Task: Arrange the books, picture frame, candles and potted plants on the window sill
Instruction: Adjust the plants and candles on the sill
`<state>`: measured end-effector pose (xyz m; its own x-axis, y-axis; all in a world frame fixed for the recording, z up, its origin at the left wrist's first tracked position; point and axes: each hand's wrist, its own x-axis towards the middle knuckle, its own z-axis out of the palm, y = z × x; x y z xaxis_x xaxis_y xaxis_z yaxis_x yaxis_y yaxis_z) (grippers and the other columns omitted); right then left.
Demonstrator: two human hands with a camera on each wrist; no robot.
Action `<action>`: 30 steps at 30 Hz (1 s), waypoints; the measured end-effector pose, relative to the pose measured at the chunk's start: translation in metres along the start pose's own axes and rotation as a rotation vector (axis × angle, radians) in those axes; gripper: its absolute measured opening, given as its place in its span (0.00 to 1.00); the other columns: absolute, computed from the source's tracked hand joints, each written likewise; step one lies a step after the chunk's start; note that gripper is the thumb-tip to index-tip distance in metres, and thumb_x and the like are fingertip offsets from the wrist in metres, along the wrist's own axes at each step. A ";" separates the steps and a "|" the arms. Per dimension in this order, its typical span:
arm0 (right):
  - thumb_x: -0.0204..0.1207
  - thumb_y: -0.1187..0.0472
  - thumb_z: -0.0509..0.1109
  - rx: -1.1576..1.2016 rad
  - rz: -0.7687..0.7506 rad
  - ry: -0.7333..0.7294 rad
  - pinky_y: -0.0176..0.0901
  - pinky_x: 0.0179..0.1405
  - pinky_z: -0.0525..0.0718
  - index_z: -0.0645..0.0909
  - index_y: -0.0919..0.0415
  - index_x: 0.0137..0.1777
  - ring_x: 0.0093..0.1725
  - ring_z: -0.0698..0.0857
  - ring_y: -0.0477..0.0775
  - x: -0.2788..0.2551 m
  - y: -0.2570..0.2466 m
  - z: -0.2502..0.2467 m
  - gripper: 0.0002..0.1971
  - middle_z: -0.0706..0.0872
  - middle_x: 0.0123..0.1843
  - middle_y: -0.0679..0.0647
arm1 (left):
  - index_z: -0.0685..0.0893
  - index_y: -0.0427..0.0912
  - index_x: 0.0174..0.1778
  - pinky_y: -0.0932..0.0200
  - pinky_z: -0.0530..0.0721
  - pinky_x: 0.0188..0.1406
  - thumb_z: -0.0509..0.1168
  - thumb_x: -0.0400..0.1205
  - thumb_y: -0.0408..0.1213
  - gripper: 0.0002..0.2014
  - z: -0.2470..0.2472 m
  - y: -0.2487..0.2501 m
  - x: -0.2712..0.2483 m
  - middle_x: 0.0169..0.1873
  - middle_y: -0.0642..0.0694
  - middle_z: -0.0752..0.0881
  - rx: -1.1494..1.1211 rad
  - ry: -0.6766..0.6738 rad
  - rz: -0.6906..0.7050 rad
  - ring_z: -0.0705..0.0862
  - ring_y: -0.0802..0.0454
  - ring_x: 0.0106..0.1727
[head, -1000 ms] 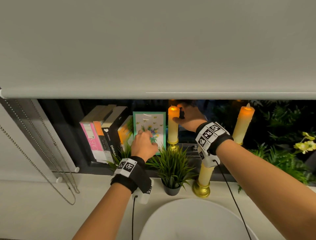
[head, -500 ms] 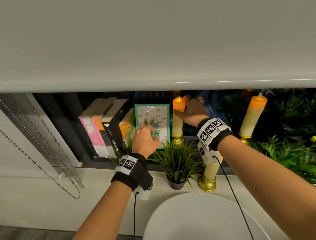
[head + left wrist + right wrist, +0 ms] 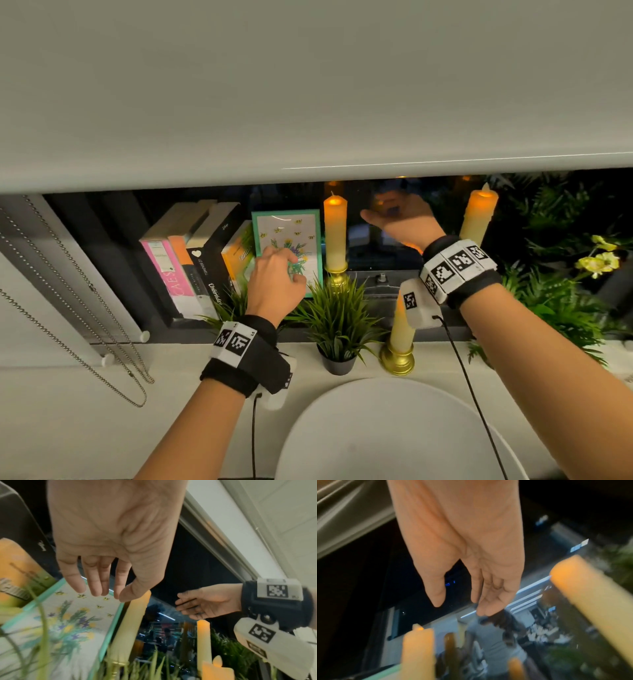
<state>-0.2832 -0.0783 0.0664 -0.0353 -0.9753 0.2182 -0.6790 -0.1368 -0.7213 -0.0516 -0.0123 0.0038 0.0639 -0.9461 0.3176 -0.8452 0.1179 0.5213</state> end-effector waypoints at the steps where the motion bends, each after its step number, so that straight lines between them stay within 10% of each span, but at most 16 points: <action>1: 0.72 0.48 0.76 0.015 -0.004 0.029 0.54 0.66 0.81 0.81 0.66 0.62 0.62 0.84 0.61 -0.005 0.006 -0.011 0.25 0.86 0.62 0.62 | 0.83 0.42 0.58 0.48 0.82 0.59 0.67 0.77 0.33 0.13 0.000 0.005 -0.003 0.62 0.42 0.78 -0.018 0.007 0.014 0.80 0.42 0.62; 9: 0.72 0.56 0.78 -0.038 -0.032 0.031 0.50 0.59 0.85 0.86 0.63 0.53 0.51 0.87 0.52 -0.063 0.064 -0.048 0.14 0.89 0.51 0.55 | 0.85 0.45 0.51 0.53 0.83 0.54 0.68 0.77 0.33 0.08 0.034 0.051 -0.031 0.56 0.46 0.80 -0.136 -0.065 0.098 0.83 0.48 0.54; 15: 0.66 0.43 0.79 -0.223 0.006 -0.201 0.45 0.52 0.86 0.80 0.58 0.65 0.51 0.86 0.50 -0.099 0.088 -0.024 0.31 0.85 0.58 0.51 | 0.83 0.45 0.56 0.51 0.83 0.59 0.68 0.77 0.34 0.12 0.070 0.078 -0.049 0.58 0.46 0.81 -0.097 -0.187 0.148 0.81 0.48 0.58; 30: 0.70 0.46 0.77 -0.209 0.007 -0.185 0.46 0.51 0.85 0.77 0.56 0.65 0.49 0.84 0.49 -0.114 0.106 0.004 0.26 0.87 0.55 0.53 | 0.80 0.49 0.62 0.53 0.71 0.60 0.65 0.78 0.38 0.16 0.097 0.091 -0.064 0.60 0.48 0.78 0.131 -0.143 0.182 0.75 0.47 0.64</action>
<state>-0.3487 0.0178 -0.0375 0.0815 -0.9938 0.0762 -0.8163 -0.1104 -0.5670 -0.1842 0.0293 -0.0462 -0.1628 -0.9470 0.2769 -0.8978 0.2586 0.3564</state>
